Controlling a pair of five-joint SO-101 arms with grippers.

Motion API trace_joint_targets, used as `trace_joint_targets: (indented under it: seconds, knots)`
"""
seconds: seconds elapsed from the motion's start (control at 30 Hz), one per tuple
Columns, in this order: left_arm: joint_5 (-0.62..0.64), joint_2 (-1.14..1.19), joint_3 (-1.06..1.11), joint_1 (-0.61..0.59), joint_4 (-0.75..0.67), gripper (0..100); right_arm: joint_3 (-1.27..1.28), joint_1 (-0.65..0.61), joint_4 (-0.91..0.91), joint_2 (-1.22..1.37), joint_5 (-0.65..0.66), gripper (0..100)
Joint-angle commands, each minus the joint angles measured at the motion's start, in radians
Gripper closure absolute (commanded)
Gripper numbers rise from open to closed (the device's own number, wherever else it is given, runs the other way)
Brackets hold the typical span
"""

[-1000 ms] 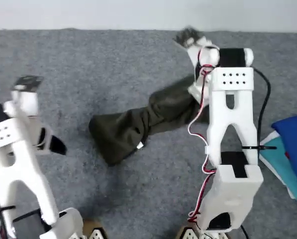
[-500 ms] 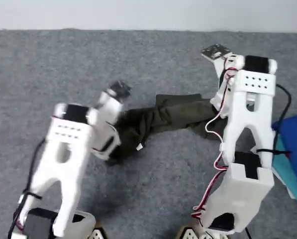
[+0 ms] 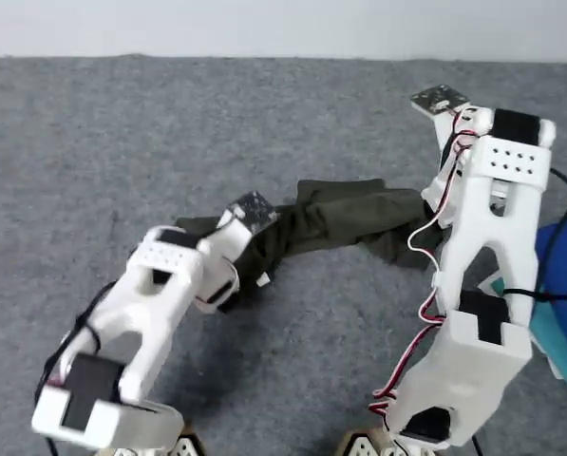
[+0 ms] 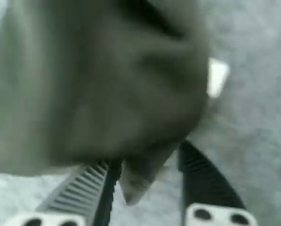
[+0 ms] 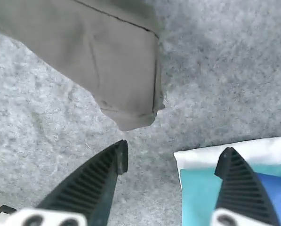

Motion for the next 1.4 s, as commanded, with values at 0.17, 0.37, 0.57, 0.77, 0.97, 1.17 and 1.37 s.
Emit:
trace_joint_targets:
  seconds: [0.17,0.37,0.57,0.77,0.97,1.17,1.37]
  knots:
    - [-0.014,0.144,-0.426,-0.092,0.158,99,-0.002,-0.01,0.039,-0.041,0.005,68.8]
    - [-0.017,0.144,-0.68,-0.092,0.526,99,-0.002,-0.033,0.042,-0.044,0.005,68.8]
    - [-0.198,0.11,-0.7,-0.137,0.792,99,0.037,-0.035,0.045,-0.081,0.011,68.8]
    - [-0.376,-0.078,-0.467,-0.27,0.792,99,0.502,-0.159,0.041,-0.344,0.123,68.8]
    - [-0.485,-0.324,-0.228,-0.27,0.792,99,0.787,-0.311,0.039,-0.579,0.17,68.8]
    - [-0.486,-0.577,-0.154,-0.27,0.781,99,0.806,-0.328,0.038,-0.673,0.169,68.8]
    - [-0.232,-0.634,-0.231,-0.325,0.367,99,0.809,-0.328,0.036,-0.673,0.167,68.8]
